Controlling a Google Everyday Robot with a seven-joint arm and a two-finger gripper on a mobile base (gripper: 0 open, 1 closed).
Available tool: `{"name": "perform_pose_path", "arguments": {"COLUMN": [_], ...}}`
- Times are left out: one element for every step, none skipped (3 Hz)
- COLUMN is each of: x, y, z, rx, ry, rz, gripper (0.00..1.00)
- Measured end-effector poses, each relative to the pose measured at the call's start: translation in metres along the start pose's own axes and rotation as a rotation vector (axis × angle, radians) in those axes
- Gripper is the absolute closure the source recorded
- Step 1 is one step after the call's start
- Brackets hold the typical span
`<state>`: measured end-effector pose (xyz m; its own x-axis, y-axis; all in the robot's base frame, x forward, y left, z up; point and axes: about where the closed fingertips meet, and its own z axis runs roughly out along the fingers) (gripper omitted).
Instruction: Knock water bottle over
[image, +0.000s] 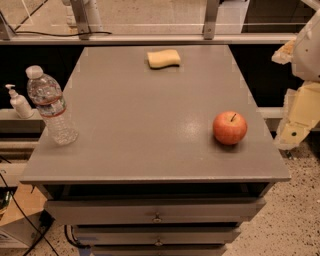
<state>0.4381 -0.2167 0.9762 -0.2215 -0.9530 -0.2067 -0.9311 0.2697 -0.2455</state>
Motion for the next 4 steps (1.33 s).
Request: {"name": "perform_pose_path", "arguments": {"x": [0.000, -0.007, -0.039, -0.086], "y": [0.000, -0.004, -0.003, 0.005], "z": [0.000, -0.004, -0.008, 0.003], "rx": [0.000, 0.003, -0.019, -0.108], "ry": [0.000, -0.074, -0.240, -0.440], "rz": [0.000, -0.020, -0.058, -0.091], "gripper": [0.00, 0.00, 0.00, 0.00]}}
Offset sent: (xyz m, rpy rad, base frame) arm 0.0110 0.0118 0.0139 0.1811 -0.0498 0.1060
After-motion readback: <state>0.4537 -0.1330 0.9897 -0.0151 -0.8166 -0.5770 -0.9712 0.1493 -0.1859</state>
